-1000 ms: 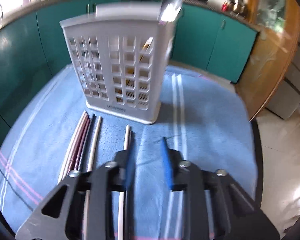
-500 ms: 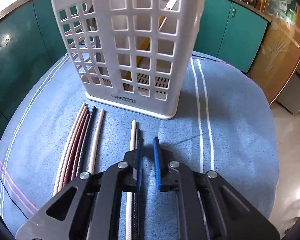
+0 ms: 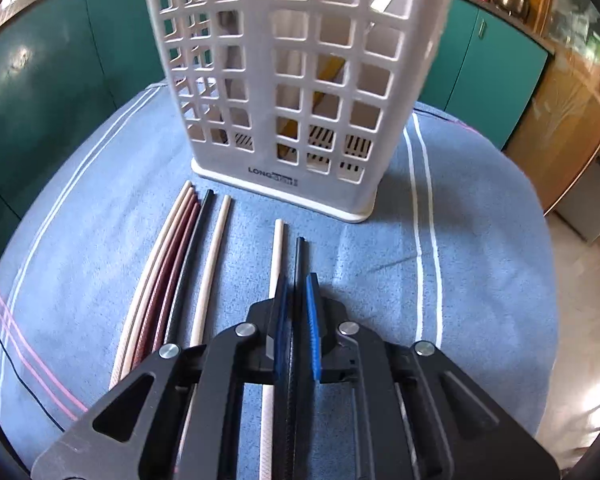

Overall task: Organize utensils
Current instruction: 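Lower the right tool onto a black chopstick and close on it, then grasp a white chopstick with the left tool while the right tool holds the black one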

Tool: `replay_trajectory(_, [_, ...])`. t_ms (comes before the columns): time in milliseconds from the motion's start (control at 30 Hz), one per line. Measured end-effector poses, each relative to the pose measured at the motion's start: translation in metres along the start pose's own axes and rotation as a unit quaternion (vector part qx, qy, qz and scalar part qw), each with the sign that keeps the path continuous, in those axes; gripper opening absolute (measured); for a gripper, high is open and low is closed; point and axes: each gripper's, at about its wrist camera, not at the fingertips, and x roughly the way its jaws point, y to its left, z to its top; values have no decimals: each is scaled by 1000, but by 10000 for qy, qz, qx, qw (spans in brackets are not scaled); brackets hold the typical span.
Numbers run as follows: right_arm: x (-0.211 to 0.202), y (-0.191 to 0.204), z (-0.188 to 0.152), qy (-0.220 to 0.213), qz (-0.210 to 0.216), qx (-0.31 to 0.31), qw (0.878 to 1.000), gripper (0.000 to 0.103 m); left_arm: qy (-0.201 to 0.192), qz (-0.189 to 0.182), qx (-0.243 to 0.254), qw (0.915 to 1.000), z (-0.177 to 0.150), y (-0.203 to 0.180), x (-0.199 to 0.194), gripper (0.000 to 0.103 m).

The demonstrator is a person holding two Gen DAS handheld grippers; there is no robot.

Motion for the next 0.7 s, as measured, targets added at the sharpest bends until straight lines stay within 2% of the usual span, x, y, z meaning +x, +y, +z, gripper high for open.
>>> replay_trajectory(100, [3,3,1,16,-23,18,10000,5,23,-7,16,10000,-1,-1,2,88])
replay_trajectory(233, [1,-10,5,-32,203,269,9994,5,129,-25,64,9999,-5,-4,11,88])
replay_trajectory(333, [-22,-28,8,-299,391,462,9977,5,287,-94,8,9995,-6,-4,22,89])
replay_trajectory(467, [-72,-40,-2,-868,611,641,9923,5,534,-197,-15,9984,-4,-12,43,88])
replay_trajectory(500, [-79,-42,-5,-927,642,686,9913,5,600,-201,16,9980,-2,-15,50,87])
replay_trajectory(567, [-85,-47,-9,-969,696,726,9902,5,857,-217,88,9960,1,-24,71,74])
replay_trajectory(633, [-86,-51,-9,-967,710,728,9901,5,1197,-329,-7,9923,0,-31,93,70])
replay_trajectory(700, [-85,-53,-10,-962,726,757,9898,5,1331,-225,-25,9908,-2,-36,107,66])
